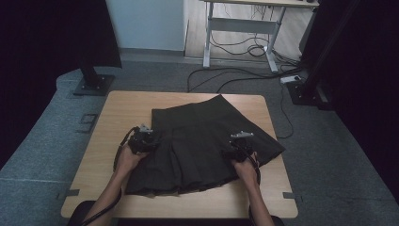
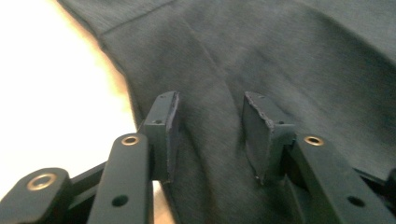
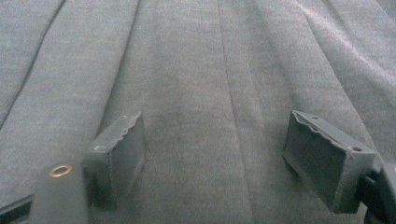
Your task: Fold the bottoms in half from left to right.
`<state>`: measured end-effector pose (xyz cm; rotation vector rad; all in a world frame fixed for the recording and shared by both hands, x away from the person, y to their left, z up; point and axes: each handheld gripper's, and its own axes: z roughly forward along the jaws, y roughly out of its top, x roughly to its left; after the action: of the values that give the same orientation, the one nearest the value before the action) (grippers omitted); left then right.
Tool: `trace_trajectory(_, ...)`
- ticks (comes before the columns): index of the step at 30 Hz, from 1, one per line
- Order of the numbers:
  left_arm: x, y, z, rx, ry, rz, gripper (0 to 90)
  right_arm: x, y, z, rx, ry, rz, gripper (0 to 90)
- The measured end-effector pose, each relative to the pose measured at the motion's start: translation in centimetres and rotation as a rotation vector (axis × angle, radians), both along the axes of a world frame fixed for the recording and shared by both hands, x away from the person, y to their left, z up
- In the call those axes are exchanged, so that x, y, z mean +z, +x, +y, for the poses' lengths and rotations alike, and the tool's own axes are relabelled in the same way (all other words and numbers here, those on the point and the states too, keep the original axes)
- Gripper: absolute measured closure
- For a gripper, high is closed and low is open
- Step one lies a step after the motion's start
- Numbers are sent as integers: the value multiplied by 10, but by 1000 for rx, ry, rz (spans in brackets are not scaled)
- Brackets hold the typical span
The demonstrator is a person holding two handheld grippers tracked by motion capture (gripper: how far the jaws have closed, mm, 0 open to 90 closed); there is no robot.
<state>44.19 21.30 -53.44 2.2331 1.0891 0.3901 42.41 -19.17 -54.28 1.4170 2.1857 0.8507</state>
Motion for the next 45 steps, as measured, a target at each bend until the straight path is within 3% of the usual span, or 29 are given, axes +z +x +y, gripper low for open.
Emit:
trace_trajectory(3,0,-7,-1,0,0,2,564,1,-6,-2,4,-14,13,202)
trace_trajectory(11,-2,-53,-10,-51,-14,-8,560,1,-29,-15,6,-13,13,204)
trace_trajectory(12,-2,-53,-10,-51,-14,-8,559,1,-32,-18,5,-12,15,204)
trace_trajectory(18,-2,-88,-27,-103,-11,2,524,1,-49,-32,-9,-16,20,204)
trace_trajectory(22,-1,-101,-38,-142,0,6,497,1,-59,-44,-25,-13,18,203)
trace_trajectory(26,1,-99,-40,-183,5,33,421,-1,-63,-51,-20,0,3,202)
trace_trajectory(29,4,-93,-37,-170,-13,33,311,-2,-63,-51,-21,4,-5,197)
trace_trajectory(33,11,-86,-32,-132,-49,1,197,-2,-64,-52,-17,9,-12,191)
trace_trajectory(35,21,-75,-25,-97,-60,-34,150,-3,-64,-52,-15,14,-20,181)
trace_trajectory(38,27,-61,-17,-60,-72,-49,141,-4,-64,-52,-11,18,-26,170)
trace_trajectory(45,19,-25,-8,19,-90,-49,110,-5,-62,-51,-7,24,-31,137)
